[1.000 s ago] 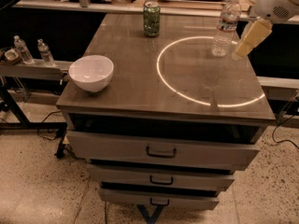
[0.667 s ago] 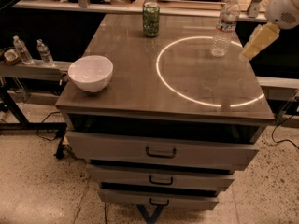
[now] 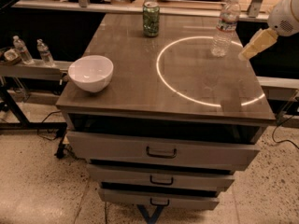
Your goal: Place water bottle into white bowl
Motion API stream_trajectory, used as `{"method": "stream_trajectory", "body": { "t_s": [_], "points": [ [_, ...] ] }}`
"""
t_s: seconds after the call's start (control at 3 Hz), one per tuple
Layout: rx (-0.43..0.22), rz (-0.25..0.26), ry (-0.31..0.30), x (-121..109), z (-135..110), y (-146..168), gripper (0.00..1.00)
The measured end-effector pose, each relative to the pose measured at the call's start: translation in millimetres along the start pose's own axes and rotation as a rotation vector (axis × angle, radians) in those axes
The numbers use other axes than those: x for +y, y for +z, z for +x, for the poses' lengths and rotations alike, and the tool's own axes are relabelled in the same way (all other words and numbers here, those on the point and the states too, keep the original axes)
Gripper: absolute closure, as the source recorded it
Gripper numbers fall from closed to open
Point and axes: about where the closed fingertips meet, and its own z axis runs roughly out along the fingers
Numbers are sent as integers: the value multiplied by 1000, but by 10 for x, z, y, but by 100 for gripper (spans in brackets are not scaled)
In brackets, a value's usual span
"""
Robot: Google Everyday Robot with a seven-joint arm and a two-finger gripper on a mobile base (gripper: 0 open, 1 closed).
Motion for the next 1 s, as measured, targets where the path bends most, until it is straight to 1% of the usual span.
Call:
{"method": "stream_trajectory", "body": {
  "t_s": [0.33,0.67,1.0],
  "points": [
    [-107,-33,56,-91,-127,272,0],
    [-224,-69,116,-151,-357,500,0],
    [-358,-101,210,-219,-578,702,3]
  ]
}}
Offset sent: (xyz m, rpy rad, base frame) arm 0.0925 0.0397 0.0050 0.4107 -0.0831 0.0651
